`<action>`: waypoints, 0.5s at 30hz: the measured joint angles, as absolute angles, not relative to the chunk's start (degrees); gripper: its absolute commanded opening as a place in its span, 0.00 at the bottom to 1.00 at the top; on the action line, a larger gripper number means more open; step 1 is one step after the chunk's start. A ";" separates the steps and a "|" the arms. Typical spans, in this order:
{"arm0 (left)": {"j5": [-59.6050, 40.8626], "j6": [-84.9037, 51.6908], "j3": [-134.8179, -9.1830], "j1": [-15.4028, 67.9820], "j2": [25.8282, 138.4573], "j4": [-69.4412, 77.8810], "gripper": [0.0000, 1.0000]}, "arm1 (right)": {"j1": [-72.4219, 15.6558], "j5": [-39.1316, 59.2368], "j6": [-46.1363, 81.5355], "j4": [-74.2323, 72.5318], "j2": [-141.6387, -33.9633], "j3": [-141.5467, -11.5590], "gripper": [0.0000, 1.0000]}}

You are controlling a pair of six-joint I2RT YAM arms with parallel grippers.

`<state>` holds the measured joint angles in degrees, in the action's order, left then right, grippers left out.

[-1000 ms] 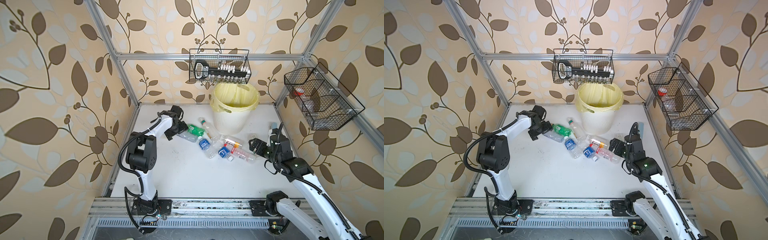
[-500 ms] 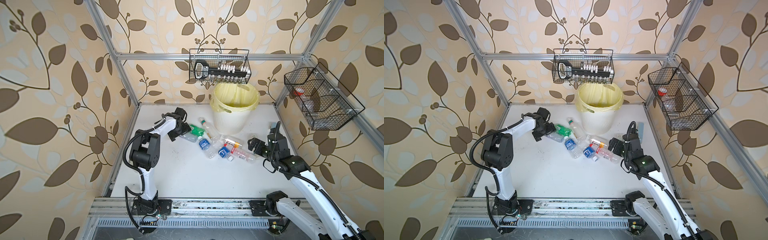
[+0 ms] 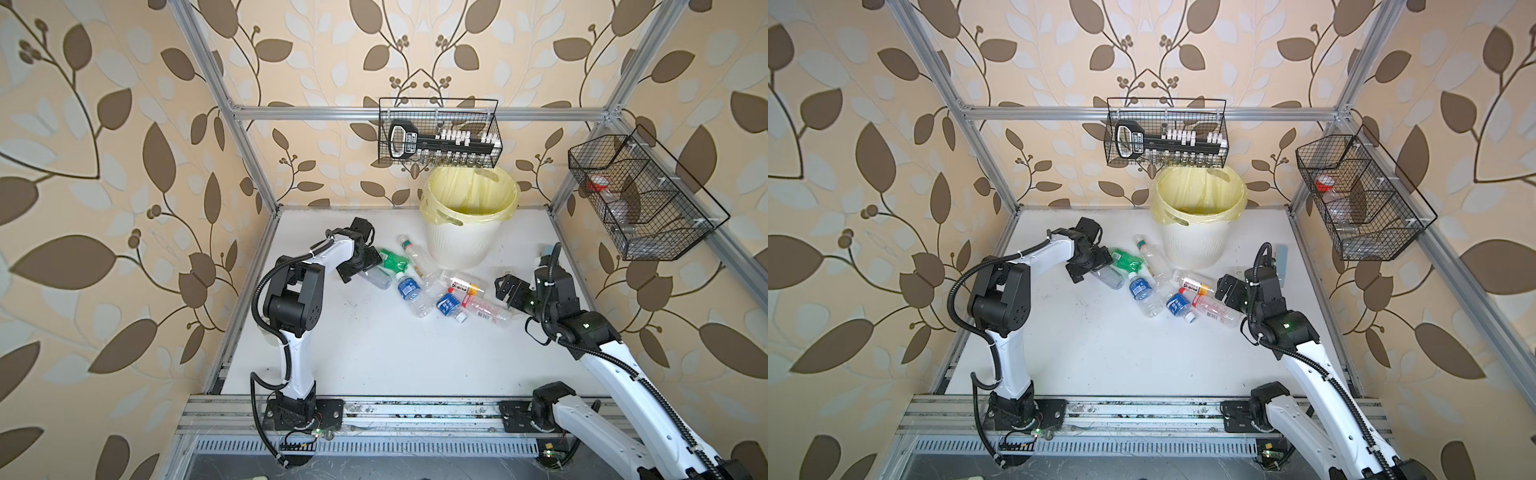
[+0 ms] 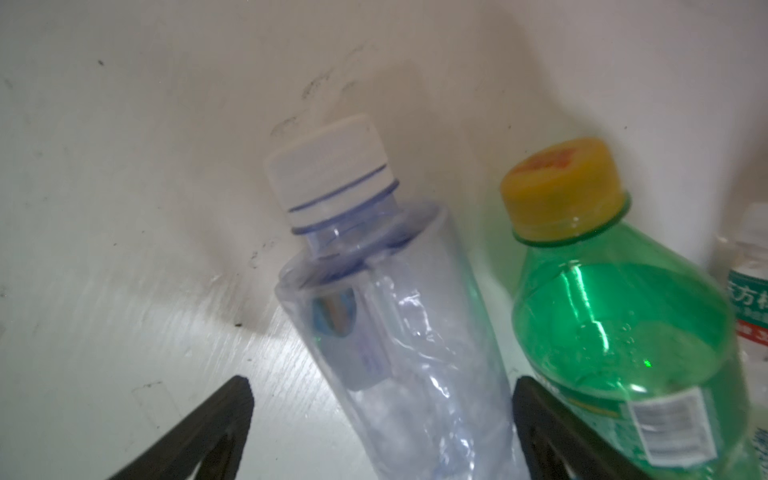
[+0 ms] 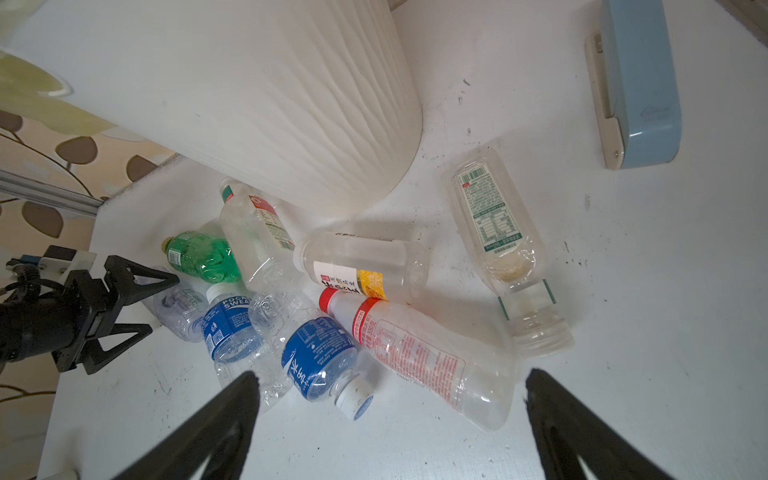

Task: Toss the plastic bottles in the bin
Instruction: 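Lower left gripper onto the clear white-cap water bottle and close it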

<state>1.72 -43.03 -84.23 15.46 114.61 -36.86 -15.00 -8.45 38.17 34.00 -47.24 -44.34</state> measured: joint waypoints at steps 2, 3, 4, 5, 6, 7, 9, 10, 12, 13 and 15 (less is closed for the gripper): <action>2.04 -42.61 -84.23 15.46 115.20 -36.84 0.95 | -15.00 -8.58 38.17 34.00 -47.24 -44.34 1.00; 2.13 -42.33 -84.23 15.46 115.50 -36.84 0.95 | -15.00 -8.58 38.17 33.98 -47.24 -44.34 1.00; 2.20 -42.02 -84.23 15.46 115.74 -36.84 0.94 | -15.00 -8.58 38.20 33.98 -47.27 -44.34 1.00; 2.35 -41.87 -84.23 15.44 116.01 -36.86 0.93 | -15.00 -8.60 38.20 33.98 -47.27 -44.34 1.00; 2.72 -41.65 -84.23 15.42 116.20 -36.88 0.92 | -15.00 -8.58 38.22 33.95 -47.27 -44.34 1.00; 3.20 -41.34 -84.27 15.40 116.36 -36.88 0.90 | -15.00 -8.60 38.20 33.95 -47.27 -44.34 1.00; 3.84 -40.64 -84.75 15.27 116.81 -37.04 0.82 | -15.00 -8.60 38.20 33.93 -47.27 -44.34 1.00; 4.03 -40.12 -84.93 15.09 117.01 -37.08 0.79 | -15.00 -8.60 38.17 33.91 -47.27 -44.34 1.00; 4.08 -39.42 -85.23 14.66 117.30 -37.15 0.71 | -15.00 -8.62 38.17 33.91 -47.27 -44.34 1.00; 4.10 -39.11 -85.23 14.46 117.32 -37.19 0.69 | -15.00 -8.60 38.15 33.91 -47.27 -44.34 1.00; 4.08 -38.87 -85.19 13.76 117.32 -37.10 0.64 | -15.00 -8.62 38.15 33.91 -47.24 -44.34 1.00</action>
